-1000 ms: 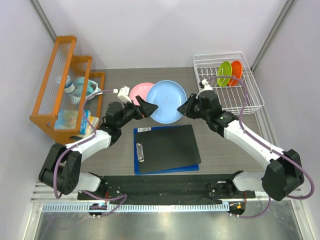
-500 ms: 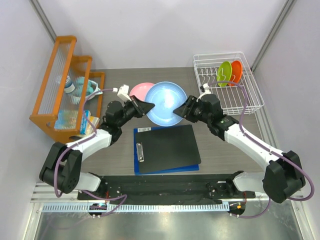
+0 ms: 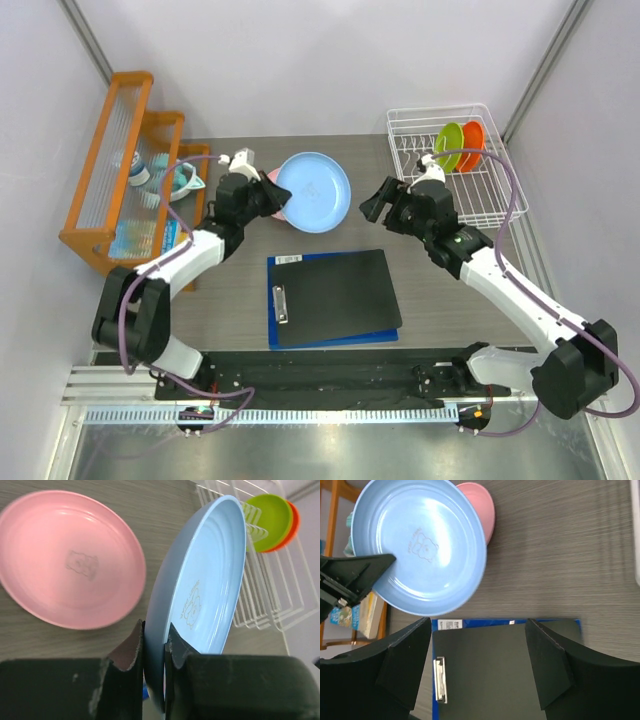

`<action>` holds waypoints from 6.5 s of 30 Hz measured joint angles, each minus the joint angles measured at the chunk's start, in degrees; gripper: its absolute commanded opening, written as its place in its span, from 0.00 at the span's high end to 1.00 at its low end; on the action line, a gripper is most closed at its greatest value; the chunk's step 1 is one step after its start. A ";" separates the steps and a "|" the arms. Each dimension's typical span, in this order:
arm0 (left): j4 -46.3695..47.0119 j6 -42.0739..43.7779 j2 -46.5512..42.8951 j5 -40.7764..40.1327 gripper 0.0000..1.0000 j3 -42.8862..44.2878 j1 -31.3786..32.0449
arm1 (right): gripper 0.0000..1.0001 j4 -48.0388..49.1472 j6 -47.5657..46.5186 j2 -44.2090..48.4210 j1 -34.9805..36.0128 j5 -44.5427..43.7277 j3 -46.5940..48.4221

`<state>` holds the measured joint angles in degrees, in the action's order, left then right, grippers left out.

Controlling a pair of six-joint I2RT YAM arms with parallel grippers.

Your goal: Unload the plates from the dish rack

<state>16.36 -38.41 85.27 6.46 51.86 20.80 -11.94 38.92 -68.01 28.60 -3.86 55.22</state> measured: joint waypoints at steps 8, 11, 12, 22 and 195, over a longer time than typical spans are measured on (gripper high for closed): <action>-2.51 -0.04 13.94 1.01 1.00 10.95 -6.71 | 0.18 -1.31 -1.99 -1.36 -1.36 -2.01 0.00; -2.54 -0.37 18.53 2.29 1.00 13.66 -8.55 | 0.18 -1.51 -2.47 -2.97 -1.81 -1.99 0.00; -2.51 -0.55 20.20 2.84 1.00 14.62 -9.03 | 0.18 -1.49 -2.67 -3.56 -1.97 -1.95 0.00; -1.88 -3.19 28.83 5.73 0.69 18.32 -10.71 | 0.18 -1.31 -3.13 -6.03 -5.25 0.13 0.00; -1.60 2.47 24.17 5.84 1.00 16.85 -9.07 | 0.22 2.45 -1.73 -1.97 -1.90 5.92 -5.11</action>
<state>14.76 -35.94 109.45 12.29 68.71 11.73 -9.50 37.19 -69.97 26.70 2.07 50.11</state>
